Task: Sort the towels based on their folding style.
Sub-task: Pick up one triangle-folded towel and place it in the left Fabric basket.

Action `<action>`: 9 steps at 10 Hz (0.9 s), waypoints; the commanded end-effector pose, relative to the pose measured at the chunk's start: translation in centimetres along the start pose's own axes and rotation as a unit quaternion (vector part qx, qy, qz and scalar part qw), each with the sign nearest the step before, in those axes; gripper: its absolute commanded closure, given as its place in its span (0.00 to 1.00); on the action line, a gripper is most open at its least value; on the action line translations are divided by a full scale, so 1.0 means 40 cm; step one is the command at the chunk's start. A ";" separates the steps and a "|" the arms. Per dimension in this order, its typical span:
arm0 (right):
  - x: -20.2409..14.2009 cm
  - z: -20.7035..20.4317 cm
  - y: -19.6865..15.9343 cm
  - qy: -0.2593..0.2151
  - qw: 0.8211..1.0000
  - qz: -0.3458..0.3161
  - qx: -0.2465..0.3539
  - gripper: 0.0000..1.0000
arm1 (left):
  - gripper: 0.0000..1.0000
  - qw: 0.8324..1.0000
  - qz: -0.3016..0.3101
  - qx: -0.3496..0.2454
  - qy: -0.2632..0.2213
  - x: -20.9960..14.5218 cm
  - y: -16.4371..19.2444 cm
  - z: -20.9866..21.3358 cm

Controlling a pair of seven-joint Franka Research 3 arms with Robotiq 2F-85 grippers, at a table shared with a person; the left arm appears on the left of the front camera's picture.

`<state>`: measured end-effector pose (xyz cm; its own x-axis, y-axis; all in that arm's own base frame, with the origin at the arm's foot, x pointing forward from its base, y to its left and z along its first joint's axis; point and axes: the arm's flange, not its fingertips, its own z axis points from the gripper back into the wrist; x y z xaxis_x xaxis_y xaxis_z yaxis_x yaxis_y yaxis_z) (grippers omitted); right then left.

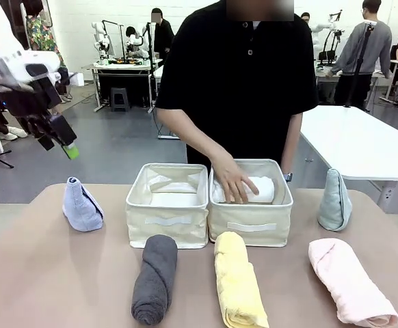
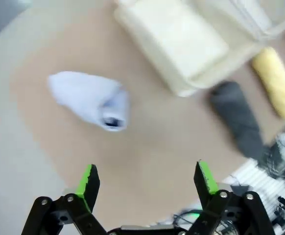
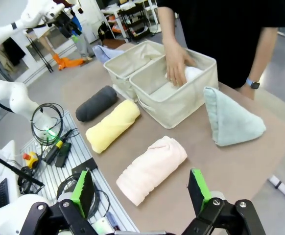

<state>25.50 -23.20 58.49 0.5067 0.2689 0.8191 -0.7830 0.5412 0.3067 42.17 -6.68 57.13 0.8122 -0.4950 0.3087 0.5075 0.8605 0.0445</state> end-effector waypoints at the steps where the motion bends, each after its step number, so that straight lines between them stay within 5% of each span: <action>1: 0.003 0.004 -0.002 -0.008 1.000 -0.004 0.003 0.00 | 0.00 0.994 0.041 0.093 0.041 -0.019 0.003 -0.083; 3: 0.003 0.004 -0.002 -0.008 1.000 -0.004 0.003 0.00 | 0.00 0.997 0.052 -0.016 0.056 -0.009 0.021 -0.107; 4: 0.003 0.004 -0.002 -0.008 1.000 -0.004 0.003 0.00 | 0.00 0.997 0.021 0.066 0.026 -0.019 0.014 -0.088; 9: 0.003 0.004 -0.002 -0.008 1.000 -0.004 0.003 0.00 | 0.00 0.998 0.023 0.053 0.030 -0.018 0.012 -0.089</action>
<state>25.49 -23.22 58.49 0.5069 0.2684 0.8191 -0.7827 0.5415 0.3069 42.79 -6.32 53.65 0.8494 -0.4598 0.2589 0.4393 0.8880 0.1357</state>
